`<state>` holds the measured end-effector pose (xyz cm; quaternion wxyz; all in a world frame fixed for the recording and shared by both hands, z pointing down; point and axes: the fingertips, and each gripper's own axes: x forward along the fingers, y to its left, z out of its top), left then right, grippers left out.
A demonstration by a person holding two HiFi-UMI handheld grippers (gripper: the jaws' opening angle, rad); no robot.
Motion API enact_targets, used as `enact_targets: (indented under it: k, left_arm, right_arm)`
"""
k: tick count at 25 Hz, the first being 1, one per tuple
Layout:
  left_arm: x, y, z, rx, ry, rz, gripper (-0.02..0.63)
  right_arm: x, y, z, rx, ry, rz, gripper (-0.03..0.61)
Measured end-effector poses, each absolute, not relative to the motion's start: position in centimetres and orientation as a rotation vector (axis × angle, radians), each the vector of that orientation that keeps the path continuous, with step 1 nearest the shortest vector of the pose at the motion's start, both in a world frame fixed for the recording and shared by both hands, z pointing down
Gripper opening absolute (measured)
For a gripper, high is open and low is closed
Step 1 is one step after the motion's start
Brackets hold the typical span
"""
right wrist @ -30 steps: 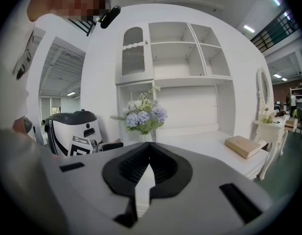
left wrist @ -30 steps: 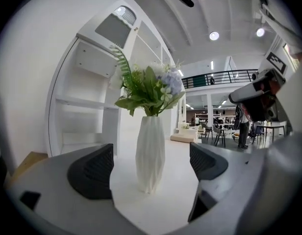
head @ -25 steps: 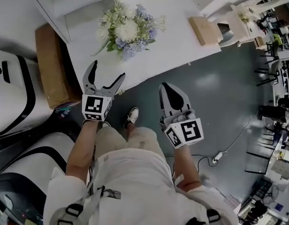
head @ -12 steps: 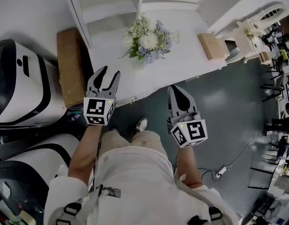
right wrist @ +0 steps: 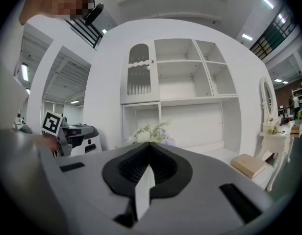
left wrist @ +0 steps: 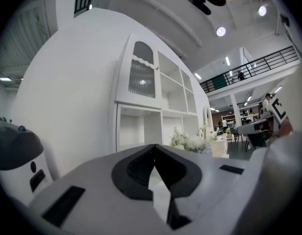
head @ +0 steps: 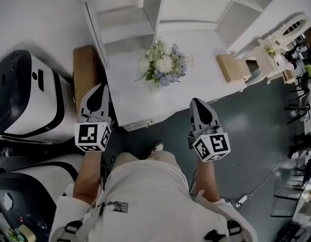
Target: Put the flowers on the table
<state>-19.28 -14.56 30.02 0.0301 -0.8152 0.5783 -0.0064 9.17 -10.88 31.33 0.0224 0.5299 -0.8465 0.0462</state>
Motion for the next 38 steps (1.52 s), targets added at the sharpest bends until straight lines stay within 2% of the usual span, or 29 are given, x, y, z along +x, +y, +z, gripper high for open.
enact_targets:
  k: [14,38]
  left_arm:
    - [-24.3,-11.8,23.4,-2.348,1.932,0.165,0.014]
    - [-22.4,-12.4,22.9,-2.347,1.923,0.172,0.014]
  right_arm:
    - [13.7,-13.6,28.3,1.751,-2.613,0.094,0.009]
    - [12.5,-16.3,27.7,1.674,-2.658,0.041,0.009]
